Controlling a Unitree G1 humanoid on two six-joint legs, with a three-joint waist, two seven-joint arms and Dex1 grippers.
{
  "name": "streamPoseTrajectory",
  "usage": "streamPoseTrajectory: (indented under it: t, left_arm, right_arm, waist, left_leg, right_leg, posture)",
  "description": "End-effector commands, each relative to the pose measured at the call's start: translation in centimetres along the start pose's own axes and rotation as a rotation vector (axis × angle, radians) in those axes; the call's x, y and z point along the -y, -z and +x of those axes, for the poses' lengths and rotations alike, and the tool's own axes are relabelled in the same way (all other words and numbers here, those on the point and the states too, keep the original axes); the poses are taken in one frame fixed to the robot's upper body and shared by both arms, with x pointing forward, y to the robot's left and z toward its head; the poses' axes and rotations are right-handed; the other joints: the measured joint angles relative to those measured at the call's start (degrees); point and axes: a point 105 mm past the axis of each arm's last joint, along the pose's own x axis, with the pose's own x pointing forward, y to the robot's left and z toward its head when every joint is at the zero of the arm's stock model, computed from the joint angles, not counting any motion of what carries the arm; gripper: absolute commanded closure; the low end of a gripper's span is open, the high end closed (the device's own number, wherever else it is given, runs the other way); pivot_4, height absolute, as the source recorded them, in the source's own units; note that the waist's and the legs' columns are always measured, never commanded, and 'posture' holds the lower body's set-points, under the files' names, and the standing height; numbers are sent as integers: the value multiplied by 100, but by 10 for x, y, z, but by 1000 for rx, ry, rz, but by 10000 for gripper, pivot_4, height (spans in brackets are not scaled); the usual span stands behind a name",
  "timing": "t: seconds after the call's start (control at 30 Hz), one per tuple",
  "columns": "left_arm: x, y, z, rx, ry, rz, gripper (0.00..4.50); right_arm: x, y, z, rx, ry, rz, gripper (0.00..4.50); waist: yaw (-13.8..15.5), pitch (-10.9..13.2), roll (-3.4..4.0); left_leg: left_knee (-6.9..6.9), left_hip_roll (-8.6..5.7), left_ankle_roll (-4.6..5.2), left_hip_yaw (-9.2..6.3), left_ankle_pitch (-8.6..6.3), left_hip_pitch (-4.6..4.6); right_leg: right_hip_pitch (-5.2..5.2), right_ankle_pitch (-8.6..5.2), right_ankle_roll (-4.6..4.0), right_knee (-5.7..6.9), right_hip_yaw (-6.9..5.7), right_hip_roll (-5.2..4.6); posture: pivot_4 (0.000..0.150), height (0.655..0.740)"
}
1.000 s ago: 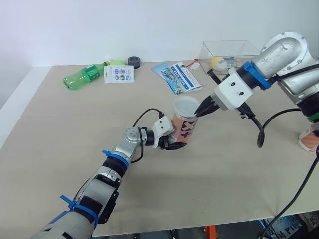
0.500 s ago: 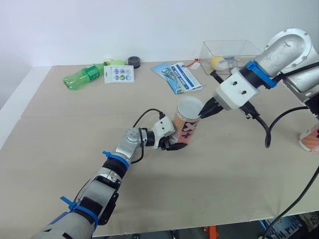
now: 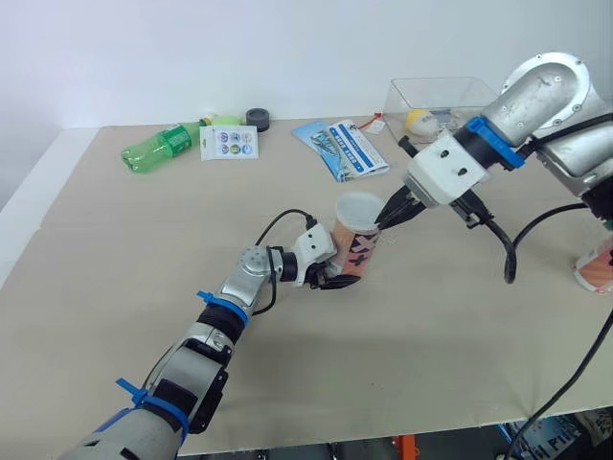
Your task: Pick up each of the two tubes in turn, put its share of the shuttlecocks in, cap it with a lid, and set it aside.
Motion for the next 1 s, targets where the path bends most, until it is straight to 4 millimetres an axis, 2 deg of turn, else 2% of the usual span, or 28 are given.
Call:
streamPoseTrajectory:
  t: [0.03,0.83,0.93,1.0]
  left_arm:
    - [5,2,2,3,4,-15,14515]
    - [9,4,3,3,12,-15,14515]
    - [9,5,3,4,11,-19,14515]
    - [10,5,2,3,13,-21,14515]
  right_arm:
    - [2,-1,-12,-37,-10,-22,44696]
    - [-3,5,-8,-23,-31,35,44696]
    - [-3,6,-10,-22,-26,46,35688]
    - [-2,3,-11,-10,-14,41,26545]
  waist:
    - [1,0,0]
    - [0,0,1]
    - [0,-1,1]
    - [0,-1,1]
  left_leg:
    - [0,0,0,0,0,0]
    - [0,0,0,0,0,1]
    - [0,0,0,-1,0,2]
    - [0,0,0,0,0,1]
  right_leg:
    - [0,0,0,0,-1,0]
    - [1,0,1,1,-3,4]
    - [1,0,1,2,-2,5]
    - [-1,1,1,4,-1,5]
  posture:
    - [1500,7400]
    - [1500,7400]
    - [1500,7400]
    - [1500,7400]
